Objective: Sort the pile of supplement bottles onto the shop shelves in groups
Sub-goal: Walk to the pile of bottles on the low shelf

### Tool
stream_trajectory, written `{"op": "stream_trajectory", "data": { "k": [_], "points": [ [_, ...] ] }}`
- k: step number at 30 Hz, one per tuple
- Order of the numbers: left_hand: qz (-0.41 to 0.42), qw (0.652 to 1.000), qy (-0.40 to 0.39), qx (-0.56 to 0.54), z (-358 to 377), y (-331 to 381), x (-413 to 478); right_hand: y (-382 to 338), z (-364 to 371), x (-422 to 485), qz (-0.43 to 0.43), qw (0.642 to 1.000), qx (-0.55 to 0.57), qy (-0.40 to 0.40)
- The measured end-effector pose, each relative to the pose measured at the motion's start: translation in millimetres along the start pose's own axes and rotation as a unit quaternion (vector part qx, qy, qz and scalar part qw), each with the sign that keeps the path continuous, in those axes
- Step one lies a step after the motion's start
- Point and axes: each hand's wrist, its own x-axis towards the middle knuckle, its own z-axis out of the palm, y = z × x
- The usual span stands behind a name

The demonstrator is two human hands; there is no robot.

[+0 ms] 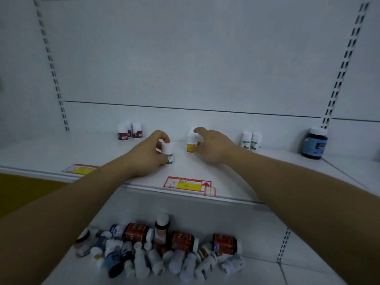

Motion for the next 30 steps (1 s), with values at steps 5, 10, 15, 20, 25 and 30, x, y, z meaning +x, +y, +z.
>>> {"op": "stream_trajectory", "data": {
  "k": [5, 10, 15, 20, 25, 30],
  "points": [
    [0.024, 0.999, -0.041, 0.017, 10, 15, 9, 11, -6, -3, 0.02, 0.999, -0.025, 0.025],
    [0.083, 0.989, -0.103, 0.066, 49, 57, 26, 50, -28, -32, 0.061, 0.994, -0.096, -0.003],
    [0.134, 0.979, -0.126, 0.084, 92, 98, 44, 105, -54, -78, 0.143, 0.977, -0.135, -0.081],
    [0.157, 0.976, -0.123, 0.082, 123, 119, 61, 158, -73, -112, 0.222, 0.957, -0.113, -0.146],
    [0.166, 0.976, -0.094, 0.1, 138, 126, 80, 182, -64, -116, 0.233, 0.942, -0.137, -0.198],
    [0.153, 0.974, -0.073, 0.147, 143, 123, 99, 186, -60, -111, 0.234, 0.94, -0.135, -0.21]
  ]
}}
